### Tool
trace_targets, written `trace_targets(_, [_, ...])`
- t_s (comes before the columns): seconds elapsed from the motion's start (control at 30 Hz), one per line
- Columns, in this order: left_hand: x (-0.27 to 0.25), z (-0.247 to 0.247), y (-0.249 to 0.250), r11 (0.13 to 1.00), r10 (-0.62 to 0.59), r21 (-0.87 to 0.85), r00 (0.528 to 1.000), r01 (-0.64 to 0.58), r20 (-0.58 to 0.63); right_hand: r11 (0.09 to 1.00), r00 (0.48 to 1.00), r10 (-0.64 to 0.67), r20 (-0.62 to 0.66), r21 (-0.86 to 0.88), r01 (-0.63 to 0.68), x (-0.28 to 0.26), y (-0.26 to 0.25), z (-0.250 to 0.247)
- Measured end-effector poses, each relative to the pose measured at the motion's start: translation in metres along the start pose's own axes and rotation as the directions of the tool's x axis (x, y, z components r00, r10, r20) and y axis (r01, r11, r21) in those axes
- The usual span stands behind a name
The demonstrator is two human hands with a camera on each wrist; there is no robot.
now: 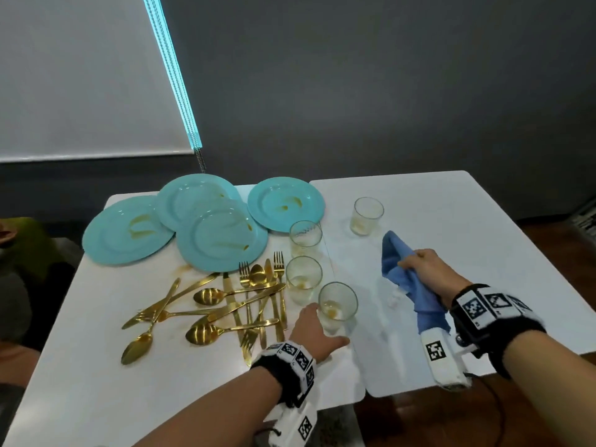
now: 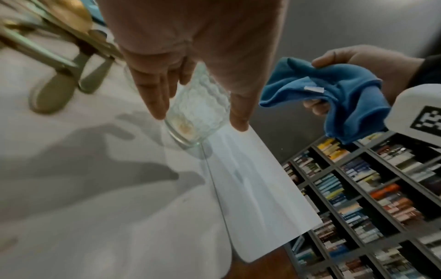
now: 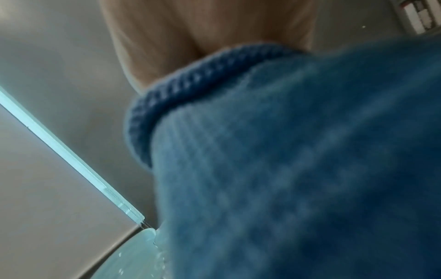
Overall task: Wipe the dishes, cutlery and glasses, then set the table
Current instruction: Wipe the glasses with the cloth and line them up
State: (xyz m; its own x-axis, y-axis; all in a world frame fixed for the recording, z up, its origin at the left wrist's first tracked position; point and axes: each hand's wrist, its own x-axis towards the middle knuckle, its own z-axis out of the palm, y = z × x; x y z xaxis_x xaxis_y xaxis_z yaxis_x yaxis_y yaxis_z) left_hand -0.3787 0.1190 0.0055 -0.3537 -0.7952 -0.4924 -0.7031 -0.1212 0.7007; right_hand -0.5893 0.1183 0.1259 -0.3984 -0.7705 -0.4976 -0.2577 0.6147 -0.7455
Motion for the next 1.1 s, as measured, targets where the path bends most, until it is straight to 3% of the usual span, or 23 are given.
trace_targets(0.17, [0.025,0.036,-0.002,0.968,-0.120,-0.239,0.976,0.074,-0.182,0.981,0.997,0.001,0.076,-0.193,0.014,0.013,0.013,-0.001])
trace_targets(0.37, [0.036,0.046,0.005,0.965,-0.191,-0.234,0.928,0.118,-0.319,0.974,0.991,-0.035,0.130,-0.216,0.063,0.014,0.024,-0.001])
trace_targets(0.53, [0.045,0.052,0.009,0.970,-0.180,-0.220,0.906,0.099,-0.383,0.976,0.982,-0.071,0.177,-0.189,0.105,0.012,0.036,-0.006])
trace_targets(0.7, [0.043,0.053,0.019,0.961,-0.047,-0.273,0.943,-0.047,-0.331,0.948,0.953,-0.297,0.063,-0.102,0.302,0.008,0.046,-0.011])
trace_targets(0.73, [0.041,0.051,0.027,0.961,0.001,-0.264,0.952,-0.086,-0.305,0.901,0.916,-0.395,0.066,-0.166,0.401,0.005,0.048,-0.010])
trace_targets(0.77, [0.038,0.049,0.036,0.959,0.069,-0.246,0.956,-0.143,-0.286,0.807,0.847,-0.525,0.082,-0.269,0.526,0.003,0.049,-0.007])
trace_targets(0.83, [0.036,0.043,0.058,0.941,0.238,-0.176,0.936,-0.289,-0.261,0.487,0.660,-0.710,0.243,-0.507,0.711,0.003,0.052,-0.004])
trace_targets(0.87, [0.035,0.039,0.070,0.932,0.322,-0.089,0.914,-0.352,-0.248,0.336,0.596,-0.739,0.314,-0.595,0.730,0.004,0.055,-0.005])
trace_targets(0.9, [0.037,0.036,0.080,0.913,0.399,0.010,0.886,-0.409,-0.236,0.249,0.577,-0.730,0.365,-0.645,0.723,0.006,0.055,-0.008])
trace_targets(0.93, [0.039,0.033,0.087,0.889,0.457,0.075,0.859,-0.453,-0.230,0.199,0.583,-0.715,0.385,-0.688,0.698,0.004,0.050,-0.010])
trace_targets(0.97, [0.041,0.031,0.093,0.864,0.501,0.075,0.833,-0.498,-0.234,0.204,0.619,-0.668,0.413,-0.699,0.686,0.003,0.046,-0.010])
trace_targets(1.07, [0.048,0.033,0.099,0.749,0.661,0.156,0.713,-0.644,-0.235,0.283,0.774,-0.454,0.440,-0.753,0.594,0.010,0.041,-0.007])
trace_targets(1.1, [0.048,0.036,0.100,0.695,0.719,0.220,0.658,-0.684,-0.226,0.319,0.789,-0.386,0.478,-0.733,0.600,0.013,0.040,-0.008])
